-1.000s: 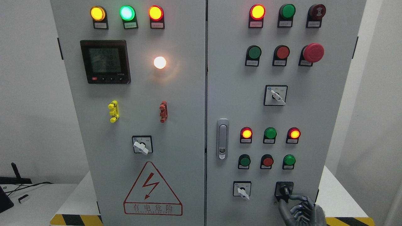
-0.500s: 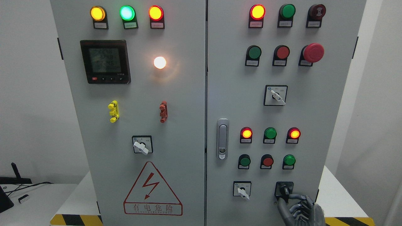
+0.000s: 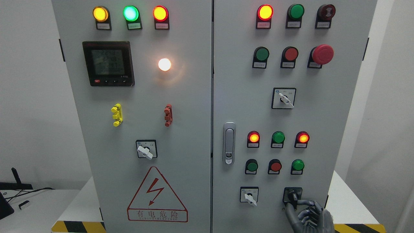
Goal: Trip black knob to open circuit
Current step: 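Close the right hand fingers around the black rotary knob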
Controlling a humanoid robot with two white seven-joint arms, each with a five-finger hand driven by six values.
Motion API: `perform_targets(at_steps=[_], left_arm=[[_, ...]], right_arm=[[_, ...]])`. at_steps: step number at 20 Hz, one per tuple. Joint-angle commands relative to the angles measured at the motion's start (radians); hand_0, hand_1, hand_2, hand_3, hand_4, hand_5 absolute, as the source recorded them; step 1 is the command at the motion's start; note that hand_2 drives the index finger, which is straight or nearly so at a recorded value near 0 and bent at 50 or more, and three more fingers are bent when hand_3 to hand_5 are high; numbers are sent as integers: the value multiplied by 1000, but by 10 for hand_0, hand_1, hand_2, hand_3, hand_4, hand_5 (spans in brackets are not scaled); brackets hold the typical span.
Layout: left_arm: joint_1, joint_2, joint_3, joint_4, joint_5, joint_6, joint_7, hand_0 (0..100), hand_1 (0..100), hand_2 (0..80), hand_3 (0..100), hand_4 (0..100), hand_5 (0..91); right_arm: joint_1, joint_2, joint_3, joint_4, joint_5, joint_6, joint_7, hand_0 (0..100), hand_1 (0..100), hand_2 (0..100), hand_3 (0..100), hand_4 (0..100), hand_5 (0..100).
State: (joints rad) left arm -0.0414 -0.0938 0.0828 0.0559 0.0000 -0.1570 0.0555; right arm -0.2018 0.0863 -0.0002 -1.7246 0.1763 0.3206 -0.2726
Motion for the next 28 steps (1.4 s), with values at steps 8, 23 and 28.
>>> perform_targets(at_steps=[8, 23, 28], left_arm=[[0, -1, 0, -1, -31, 0, 0, 120, 389, 0, 0, 0, 0], [0, 0, 0, -1, -31, 0, 0, 120, 389, 0, 0, 0, 0], [0, -1, 0, -1, -31, 0, 0, 120, 389, 0, 0, 0, 0]], right_arm=[[-4, 12, 11, 0, -1, 2, 1, 330, 762, 508, 854, 912, 997], [-4, 12, 25, 0, -1, 20, 1, 340, 760, 514, 860, 914, 998], [-10, 12, 26, 8, -1, 20, 1, 340, 760, 517, 861, 913, 998]])
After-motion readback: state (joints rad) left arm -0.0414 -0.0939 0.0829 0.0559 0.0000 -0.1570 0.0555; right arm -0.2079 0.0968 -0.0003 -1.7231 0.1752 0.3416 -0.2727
